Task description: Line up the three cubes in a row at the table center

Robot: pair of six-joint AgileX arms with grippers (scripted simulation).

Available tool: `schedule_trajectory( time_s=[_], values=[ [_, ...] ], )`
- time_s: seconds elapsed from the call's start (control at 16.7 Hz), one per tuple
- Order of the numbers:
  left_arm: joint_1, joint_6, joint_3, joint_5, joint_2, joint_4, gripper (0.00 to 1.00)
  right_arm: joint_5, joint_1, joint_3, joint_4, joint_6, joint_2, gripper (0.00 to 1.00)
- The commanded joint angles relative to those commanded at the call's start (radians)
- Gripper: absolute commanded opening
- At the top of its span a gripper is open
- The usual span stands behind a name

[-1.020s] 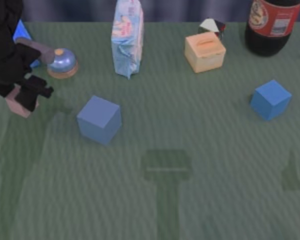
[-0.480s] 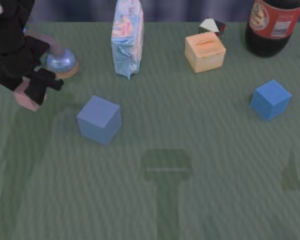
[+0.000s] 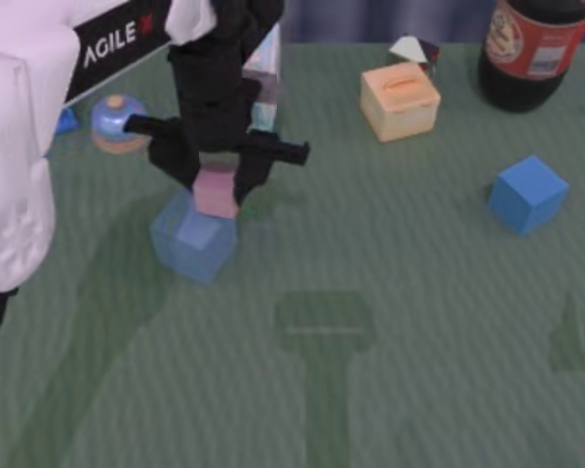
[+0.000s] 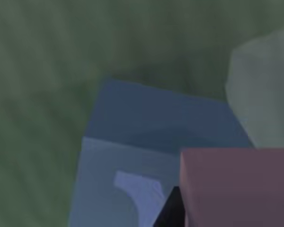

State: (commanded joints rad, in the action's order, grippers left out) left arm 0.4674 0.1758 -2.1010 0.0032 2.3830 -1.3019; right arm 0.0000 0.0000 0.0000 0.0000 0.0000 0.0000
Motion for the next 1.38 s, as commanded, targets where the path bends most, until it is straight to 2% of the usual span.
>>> schedule_trajectory(
  time_s=[0.3, 0.54, 0.66, 1.02, 1.38],
  values=[
    [0.265, 0.460, -0.217, -0.006, 0.112, -0.115, 0.00, 0.000, 0.000, 0.000, 0.000, 0.000, 0.000, 1.00],
    [0.412, 0.672, -0.335, -0.015, 0.153, -0.164, 0.00, 0.000, 0.000, 0.000, 0.000, 0.000, 0.000, 1.00],
    [0.444, 0.715, -0.360, -0.019, 0.158, -0.172, 0.00, 0.000, 0.000, 0.000, 0.000, 0.000, 0.000, 1.00],
    [0.445, 0.717, -0.357, -0.018, 0.154, -0.167, 0.00, 0.000, 0.000, 0.000, 0.000, 0.000, 0.000, 1.00],
    [0.444, 0.715, -0.164, -0.018, 0.150, 0.021, 0.00, 0.000, 0.000, 0.000, 0.000, 0.000, 0.000, 1.00]
  ],
)
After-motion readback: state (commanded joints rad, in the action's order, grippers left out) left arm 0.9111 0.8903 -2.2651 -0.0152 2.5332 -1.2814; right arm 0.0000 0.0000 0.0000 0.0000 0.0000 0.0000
